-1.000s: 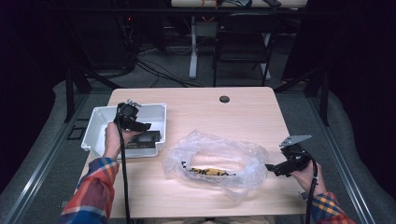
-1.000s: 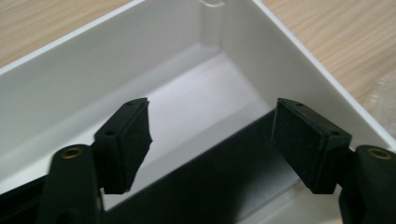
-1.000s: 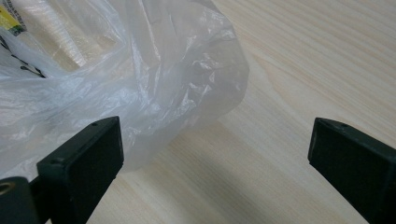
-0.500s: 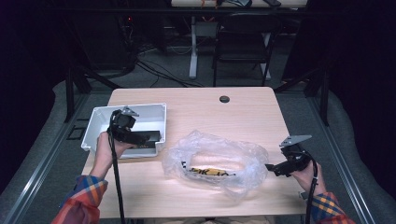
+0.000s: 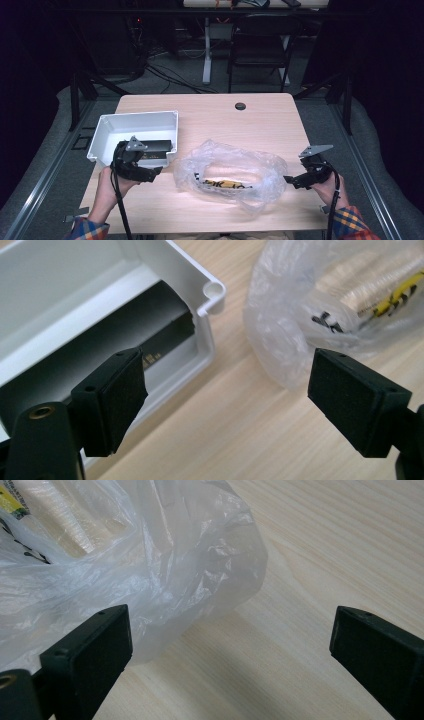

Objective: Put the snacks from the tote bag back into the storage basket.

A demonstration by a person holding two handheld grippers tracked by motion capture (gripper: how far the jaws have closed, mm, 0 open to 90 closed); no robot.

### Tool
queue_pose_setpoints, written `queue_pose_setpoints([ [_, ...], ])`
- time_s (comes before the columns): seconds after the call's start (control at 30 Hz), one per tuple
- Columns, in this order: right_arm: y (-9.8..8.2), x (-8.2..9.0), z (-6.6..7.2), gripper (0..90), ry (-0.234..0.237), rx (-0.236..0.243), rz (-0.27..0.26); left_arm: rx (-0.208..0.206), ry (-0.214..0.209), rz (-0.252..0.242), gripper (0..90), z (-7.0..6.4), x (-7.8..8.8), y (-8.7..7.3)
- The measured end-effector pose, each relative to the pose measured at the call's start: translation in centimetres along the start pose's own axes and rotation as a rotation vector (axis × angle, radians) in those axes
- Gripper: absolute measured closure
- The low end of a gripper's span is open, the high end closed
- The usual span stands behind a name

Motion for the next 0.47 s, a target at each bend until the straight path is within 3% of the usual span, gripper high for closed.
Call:
queue_pose_setpoints([
  [0.27, -0.1, 0.0, 0.1, 3.0, 0.0, 0.003, -0.001, 0.001, 0.036, 0.026, 14.9, -1.8, -0.5, -3.4],
  [0.47, -0.1, -0.1, 0.0, 3.0, -0.002, 0.007, -0.004, 0.04, 0.017, 0.02, 14.6, -1.9, -0.9, -4.7],
])
Point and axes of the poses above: each handheld gripper's, and its own axes: x roughly backward along the jaws, y roughly out of its top, z roughly to its left, the point moved 3 cm from there along -x, roughly forward along the jaws, and after that the axes turned 4 degrees about -z, right-handed, at the moved point
